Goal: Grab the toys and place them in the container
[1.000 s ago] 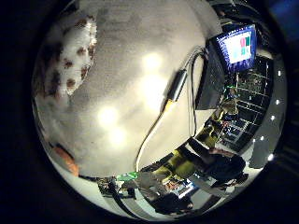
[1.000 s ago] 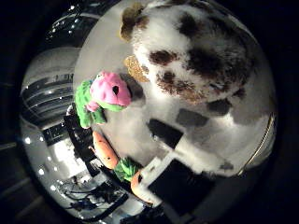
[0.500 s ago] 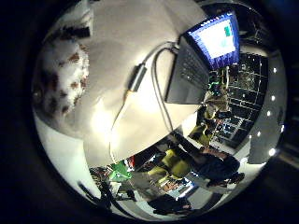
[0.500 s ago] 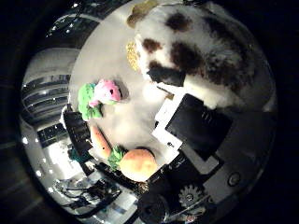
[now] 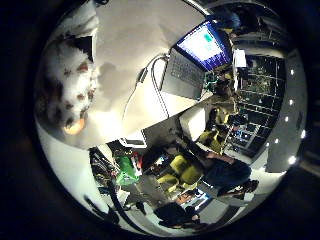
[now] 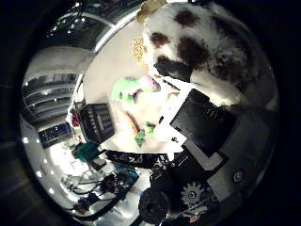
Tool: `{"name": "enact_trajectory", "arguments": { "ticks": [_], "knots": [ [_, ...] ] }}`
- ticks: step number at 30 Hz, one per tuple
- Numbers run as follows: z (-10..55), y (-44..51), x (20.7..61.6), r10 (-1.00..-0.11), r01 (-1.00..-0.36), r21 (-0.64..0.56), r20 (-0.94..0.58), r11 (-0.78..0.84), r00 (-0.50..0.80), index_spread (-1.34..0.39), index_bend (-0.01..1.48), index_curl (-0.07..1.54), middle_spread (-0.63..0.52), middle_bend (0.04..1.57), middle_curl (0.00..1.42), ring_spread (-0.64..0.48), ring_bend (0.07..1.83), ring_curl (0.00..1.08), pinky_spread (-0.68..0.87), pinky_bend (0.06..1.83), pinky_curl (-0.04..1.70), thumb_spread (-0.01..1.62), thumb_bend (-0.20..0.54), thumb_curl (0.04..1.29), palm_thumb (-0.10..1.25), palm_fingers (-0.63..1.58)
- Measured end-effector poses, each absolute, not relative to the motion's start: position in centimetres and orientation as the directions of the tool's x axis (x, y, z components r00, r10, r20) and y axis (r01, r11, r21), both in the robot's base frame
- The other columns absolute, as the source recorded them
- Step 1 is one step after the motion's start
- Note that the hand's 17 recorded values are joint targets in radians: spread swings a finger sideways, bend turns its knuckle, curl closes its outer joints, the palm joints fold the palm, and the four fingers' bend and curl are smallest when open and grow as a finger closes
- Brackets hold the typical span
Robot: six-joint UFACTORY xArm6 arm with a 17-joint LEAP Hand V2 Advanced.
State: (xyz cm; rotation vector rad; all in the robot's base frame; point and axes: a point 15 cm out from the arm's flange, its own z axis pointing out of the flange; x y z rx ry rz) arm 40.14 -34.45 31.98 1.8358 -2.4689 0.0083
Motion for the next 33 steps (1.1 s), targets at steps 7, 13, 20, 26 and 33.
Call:
{"name": "enact_trajectory", "arguments": {
  "ticks": [7, 13, 20, 26, 33],
  "knots": [
    [33.7, -27.0, 39.2, -0.977, -0.977, 0.022, 0.020, 0.213, -0.213, -0.20, 1.16, 0.66, -0.09, 1.34, 0.60, -0.17, 1.43, 0.58, -0.20, 1.16, 0.95, 0.98, -0.017, 0.58, 1.03, 1.21],
    [35.0, -20.3, 39.4, -0.991, -0.991, -0.012, -0.005, 0.134, -0.134, -0.20, 1.16, 0.66, -0.09, 1.34, 0.59, -0.17, 1.44, 0.57, -0.21, 1.13, 1.01, 0.98, -0.017, 0.59, 1.02, 1.21],
    [34.6, -14.1, 39.5, -0.997, -0.997, -0.010, -0.022, 0.071, -0.070, -0.20, 1.16, 0.65, -0.09, 1.35, 0.59, -0.17, 1.44, 0.57, -0.22, 1.10, 1.05, 0.97, -0.019, 0.60, 1.01, 1.21],
    [34.5, -7.5, 41.0, -0.998, -1.000, -0.014, -0.056, -0.005, 0.006, -0.20, 1.15, 0.65, -0.09, 1.35, 0.58, -0.17, 1.44, 0.57, -0.22, 1.09, 1.07, 0.98, -0.017, 0.61, 1.01, 1.21],
    [34.6, 3.0, 43.1, -0.985, -0.986, -0.064, -0.061, -0.155, 0.159, -0.20, 1.16, 0.65, -0.09, 1.35, 0.58, -0.17, 1.44, 0.57, -0.23, 1.08, 1.10, 0.99, -0.017, 0.61, 1.01, 1.21]
  ]
}}
